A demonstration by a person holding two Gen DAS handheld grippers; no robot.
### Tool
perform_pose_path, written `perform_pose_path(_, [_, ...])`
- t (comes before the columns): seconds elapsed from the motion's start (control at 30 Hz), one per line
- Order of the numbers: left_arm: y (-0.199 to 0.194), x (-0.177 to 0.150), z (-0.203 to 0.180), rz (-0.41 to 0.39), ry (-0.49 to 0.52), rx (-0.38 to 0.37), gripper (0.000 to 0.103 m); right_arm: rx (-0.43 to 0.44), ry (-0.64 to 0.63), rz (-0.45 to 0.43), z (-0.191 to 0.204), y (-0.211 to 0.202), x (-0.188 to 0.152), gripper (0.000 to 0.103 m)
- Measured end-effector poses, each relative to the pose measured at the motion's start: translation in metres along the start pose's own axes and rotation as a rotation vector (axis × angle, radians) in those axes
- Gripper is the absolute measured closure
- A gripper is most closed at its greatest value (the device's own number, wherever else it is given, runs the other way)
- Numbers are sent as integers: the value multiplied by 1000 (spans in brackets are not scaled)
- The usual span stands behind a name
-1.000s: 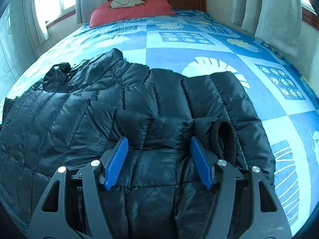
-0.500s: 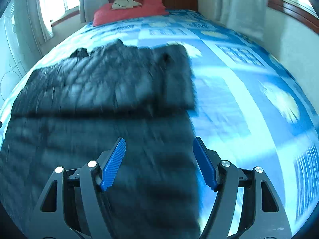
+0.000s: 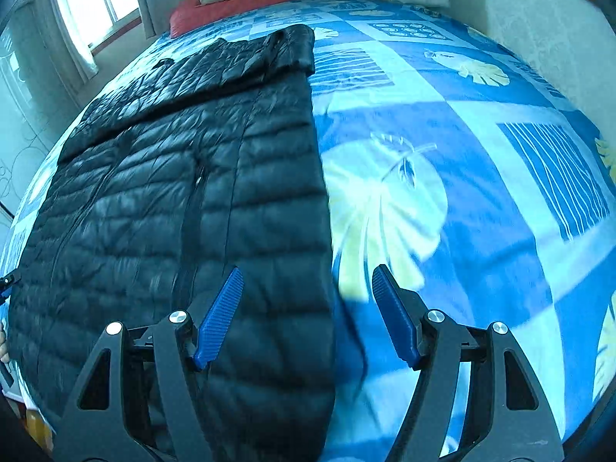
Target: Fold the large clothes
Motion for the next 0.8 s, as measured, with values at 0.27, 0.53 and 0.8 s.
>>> perform_pose_path(0.27, [-18,-32,4,0,-18,-23,25,38,8,10,14,-5,-28,34])
perform_pose_path(0.53, [-25,-53,-5,38,26,-69,26,69,-22,18,27,-17,-45,36])
perform_pose_path(0.8, [-28,-67,-13,50,35,-105,51,108,-27,22,31,-24,-50,61])
Point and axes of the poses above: each gripper's, at about its wrist camera, not at the fingertips, and y roughly the way its jaws point, z to its left, x to its top, the point moved 1 cm from there along y, roughly the way its jaws point, and after that the axes turned 10 degrees about -y, right-handed, at the moved point
